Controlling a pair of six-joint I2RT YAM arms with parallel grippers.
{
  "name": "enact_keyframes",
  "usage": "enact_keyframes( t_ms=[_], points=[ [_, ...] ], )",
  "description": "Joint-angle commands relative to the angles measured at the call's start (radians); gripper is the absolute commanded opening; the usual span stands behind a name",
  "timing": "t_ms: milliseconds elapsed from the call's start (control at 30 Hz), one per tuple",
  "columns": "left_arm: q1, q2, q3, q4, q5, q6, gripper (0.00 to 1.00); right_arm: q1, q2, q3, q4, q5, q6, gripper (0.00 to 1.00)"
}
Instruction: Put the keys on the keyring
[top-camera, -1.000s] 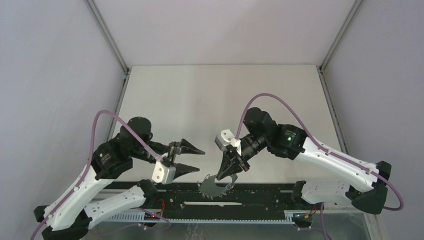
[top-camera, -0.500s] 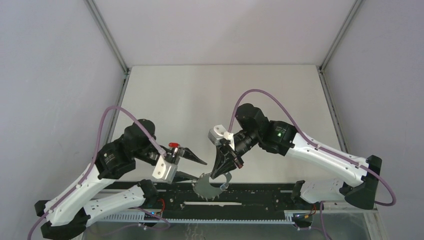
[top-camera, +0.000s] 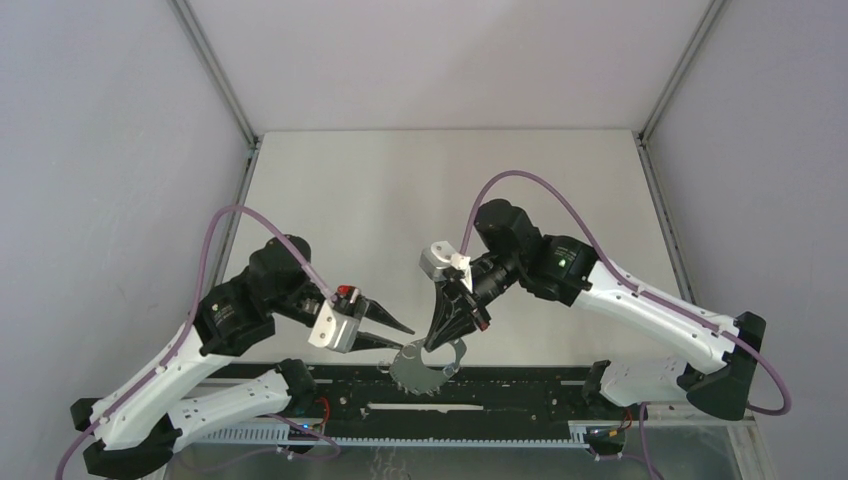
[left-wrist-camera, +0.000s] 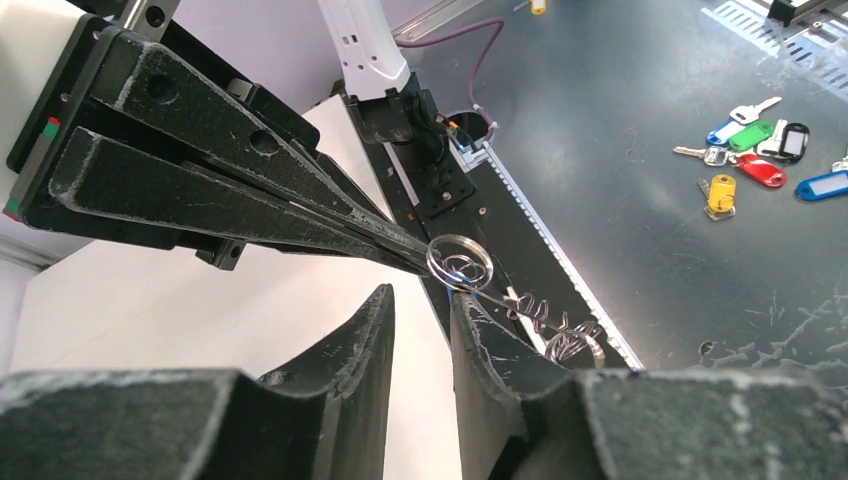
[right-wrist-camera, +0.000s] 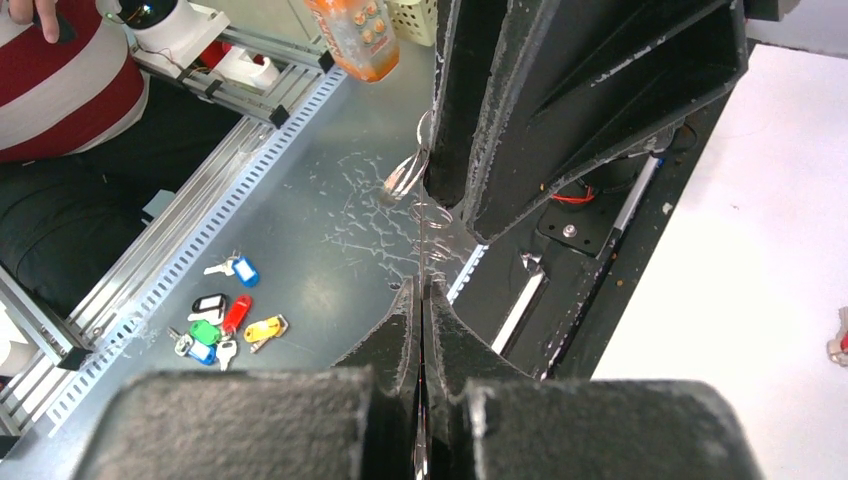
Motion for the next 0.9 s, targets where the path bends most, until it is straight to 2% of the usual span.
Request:
enact_keyframes(
  t_ms=[0,300,500,633,733,867],
  points=[
    [-0.006,-0.007,-0.009,0.038,0.031,-0.031,0.32,-0.034,-0.001,0.041,0.011,0.033,0.009,0.0],
    [-0.006,-0.013,0.0,0.001,0.023,-0.01,0.28,-0.048,-0.001,0.042,0.007,0.056,0.02,0.0],
    [-0.006,-0.013,0.024,-0.066,0.014,0.029,0.29,-0.054,0.0,0.07,-0.062,0.133,-0.013,0.0],
    [-0.007,-0.02,0.027,-0.066,-0.077,0.028,0.41,-0.049,-0.01,0.085,-0.102,0.208,-0.032,0.0],
    [-0.005,-0.037,0.017,-0.025,-0.158,-0.032,0.53,-0.032,-0.027,0.086,-0.111,0.307,-0.039,0.0],
    [-0.005,-0.05,0.036,0.005,-0.273,-0.136,0.8,-0.002,-0.048,0.085,-0.112,0.443,-0.049,0.0]
  ],
)
